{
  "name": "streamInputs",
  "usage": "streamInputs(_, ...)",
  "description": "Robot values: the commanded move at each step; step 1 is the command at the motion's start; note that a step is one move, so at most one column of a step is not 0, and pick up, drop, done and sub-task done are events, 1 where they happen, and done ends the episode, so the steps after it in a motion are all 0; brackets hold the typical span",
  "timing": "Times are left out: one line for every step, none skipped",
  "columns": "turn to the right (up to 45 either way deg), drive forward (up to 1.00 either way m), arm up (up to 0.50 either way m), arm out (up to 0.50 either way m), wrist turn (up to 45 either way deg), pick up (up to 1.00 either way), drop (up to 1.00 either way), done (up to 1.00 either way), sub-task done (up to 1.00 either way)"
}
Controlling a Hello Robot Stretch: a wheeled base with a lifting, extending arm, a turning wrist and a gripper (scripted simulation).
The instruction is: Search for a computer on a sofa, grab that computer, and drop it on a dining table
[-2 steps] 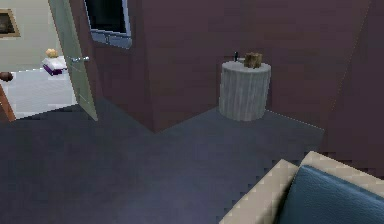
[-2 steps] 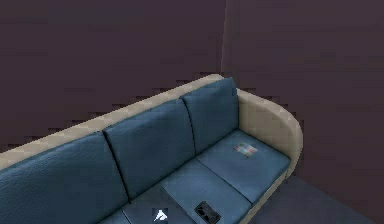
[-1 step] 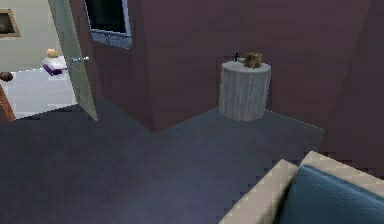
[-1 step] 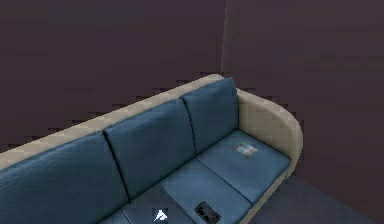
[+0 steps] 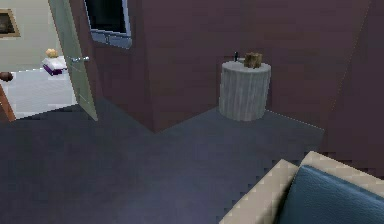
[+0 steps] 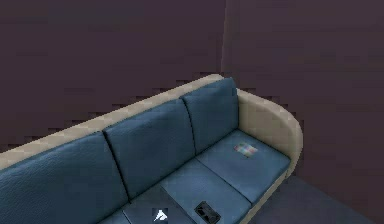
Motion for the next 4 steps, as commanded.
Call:
streamInputs(0.0, 0.00, 0.00, 0.00, 45.0, 0.00, 0.00, 0.00, 0.00)
streamInputs(0.0, 0.00, 0.00, 0.00, 45.0, 0.00, 0.00, 0.00, 0.00)
streamInputs(0.0, 0.00, 0.00, 0.00, 6.0, 0.00, 0.00, 0.00, 0.00)
streamInputs(0.0, 0.00, -0.30, 0.00, 0.0, 0.00, 0.00, 0.00, 0.00)
